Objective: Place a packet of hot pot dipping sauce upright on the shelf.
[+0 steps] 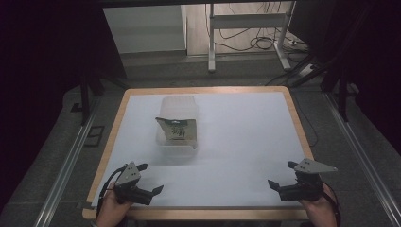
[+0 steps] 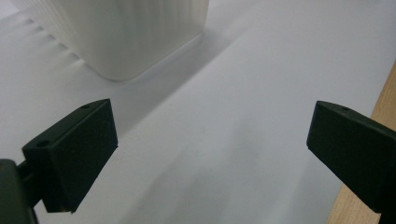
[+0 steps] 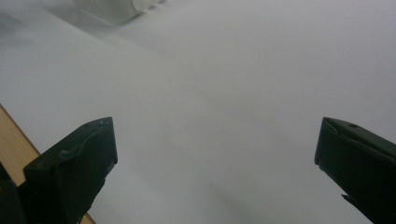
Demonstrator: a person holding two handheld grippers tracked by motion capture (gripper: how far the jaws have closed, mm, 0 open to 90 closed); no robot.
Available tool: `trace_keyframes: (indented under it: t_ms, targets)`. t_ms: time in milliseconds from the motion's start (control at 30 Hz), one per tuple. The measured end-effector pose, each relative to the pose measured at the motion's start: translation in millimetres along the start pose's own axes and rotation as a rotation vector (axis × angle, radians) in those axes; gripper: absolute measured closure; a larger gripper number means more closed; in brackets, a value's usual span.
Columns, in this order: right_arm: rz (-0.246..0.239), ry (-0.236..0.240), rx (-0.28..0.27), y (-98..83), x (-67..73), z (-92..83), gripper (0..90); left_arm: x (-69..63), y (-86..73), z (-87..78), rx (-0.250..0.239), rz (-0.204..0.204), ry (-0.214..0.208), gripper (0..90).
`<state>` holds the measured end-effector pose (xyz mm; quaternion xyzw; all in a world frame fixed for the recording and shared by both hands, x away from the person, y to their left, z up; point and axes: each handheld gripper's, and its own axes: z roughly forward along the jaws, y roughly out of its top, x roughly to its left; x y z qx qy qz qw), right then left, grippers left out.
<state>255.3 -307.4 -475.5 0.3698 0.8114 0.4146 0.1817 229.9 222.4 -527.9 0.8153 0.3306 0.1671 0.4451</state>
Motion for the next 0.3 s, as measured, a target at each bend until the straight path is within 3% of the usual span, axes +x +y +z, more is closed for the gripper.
trace_keyframes:
  t_ms: [300]
  targets:
    - [0.036, -0.031, 0.028, -15.0, -5.9, -6.4, 0.0, 0.2, 0.3, 0.8, 0.005, -0.003, 0.001, 1.9]
